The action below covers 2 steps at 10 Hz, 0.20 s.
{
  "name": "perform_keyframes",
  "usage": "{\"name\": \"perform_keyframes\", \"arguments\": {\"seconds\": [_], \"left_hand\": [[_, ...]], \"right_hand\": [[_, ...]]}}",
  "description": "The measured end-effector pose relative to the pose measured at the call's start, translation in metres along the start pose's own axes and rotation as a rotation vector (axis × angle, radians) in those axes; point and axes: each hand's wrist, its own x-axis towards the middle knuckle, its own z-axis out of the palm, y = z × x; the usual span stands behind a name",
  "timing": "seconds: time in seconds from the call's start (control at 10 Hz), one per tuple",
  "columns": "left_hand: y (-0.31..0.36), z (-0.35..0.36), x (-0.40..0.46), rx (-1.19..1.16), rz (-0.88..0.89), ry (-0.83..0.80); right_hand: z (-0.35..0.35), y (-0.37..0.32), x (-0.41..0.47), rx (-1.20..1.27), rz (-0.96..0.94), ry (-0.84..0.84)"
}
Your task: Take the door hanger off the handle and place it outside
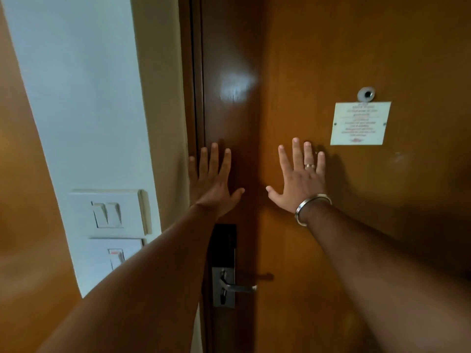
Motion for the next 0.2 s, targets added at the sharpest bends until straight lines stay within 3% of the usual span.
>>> {"name": "perform_keyframes", "arguments": {"seconds": [0.2], "left_hand": [[0.0131,-0.0192,0.0215,0.001,-0.039,0.05]], "right_hand": [[-0.0216,0.004,0.017,-0.021,0.019,0.049]]}}
